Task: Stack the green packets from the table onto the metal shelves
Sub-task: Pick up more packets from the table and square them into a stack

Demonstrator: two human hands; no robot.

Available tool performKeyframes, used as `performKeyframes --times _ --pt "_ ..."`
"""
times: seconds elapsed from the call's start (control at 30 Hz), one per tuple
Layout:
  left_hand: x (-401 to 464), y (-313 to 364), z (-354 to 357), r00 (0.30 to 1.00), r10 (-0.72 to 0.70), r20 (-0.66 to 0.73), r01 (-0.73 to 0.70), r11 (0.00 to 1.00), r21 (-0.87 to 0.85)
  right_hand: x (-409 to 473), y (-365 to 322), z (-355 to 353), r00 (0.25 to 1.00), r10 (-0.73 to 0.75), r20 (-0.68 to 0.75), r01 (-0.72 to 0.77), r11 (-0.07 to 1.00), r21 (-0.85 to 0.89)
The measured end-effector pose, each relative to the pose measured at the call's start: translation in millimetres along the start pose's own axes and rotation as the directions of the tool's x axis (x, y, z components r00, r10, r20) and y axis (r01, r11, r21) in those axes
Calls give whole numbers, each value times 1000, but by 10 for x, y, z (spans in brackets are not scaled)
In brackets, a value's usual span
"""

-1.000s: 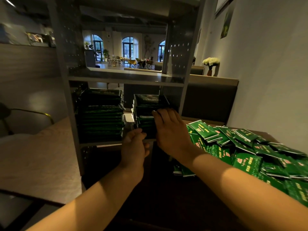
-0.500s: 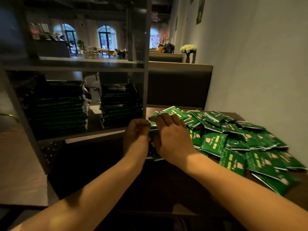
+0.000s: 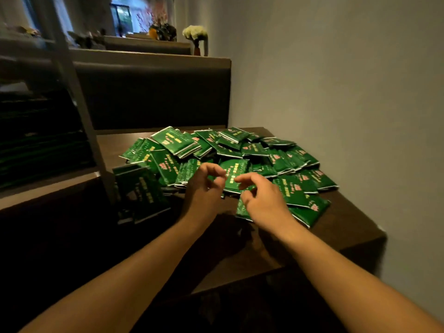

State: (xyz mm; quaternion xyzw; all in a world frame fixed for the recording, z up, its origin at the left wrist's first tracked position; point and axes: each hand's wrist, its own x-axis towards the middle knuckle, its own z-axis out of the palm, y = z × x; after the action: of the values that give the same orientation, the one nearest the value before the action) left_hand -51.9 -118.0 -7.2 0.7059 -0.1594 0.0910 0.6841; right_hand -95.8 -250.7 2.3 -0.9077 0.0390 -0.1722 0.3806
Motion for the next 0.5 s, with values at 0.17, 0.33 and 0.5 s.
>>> performKeyframes --times 0.17,0.33,0.5 --pt "51 -278 417 980 -31 195 -68 875 480 131 582 -293 985 94 -141 -131 952 -275" --pt "26 -318 657 958 -89 272 -195 495 847 208 882 -449 960 208 -187 -276 804 -527" --pt "60 -331 757 944 -99 316 -185 634 751 244 927 -415 927 326 -187 -375 762 -528"
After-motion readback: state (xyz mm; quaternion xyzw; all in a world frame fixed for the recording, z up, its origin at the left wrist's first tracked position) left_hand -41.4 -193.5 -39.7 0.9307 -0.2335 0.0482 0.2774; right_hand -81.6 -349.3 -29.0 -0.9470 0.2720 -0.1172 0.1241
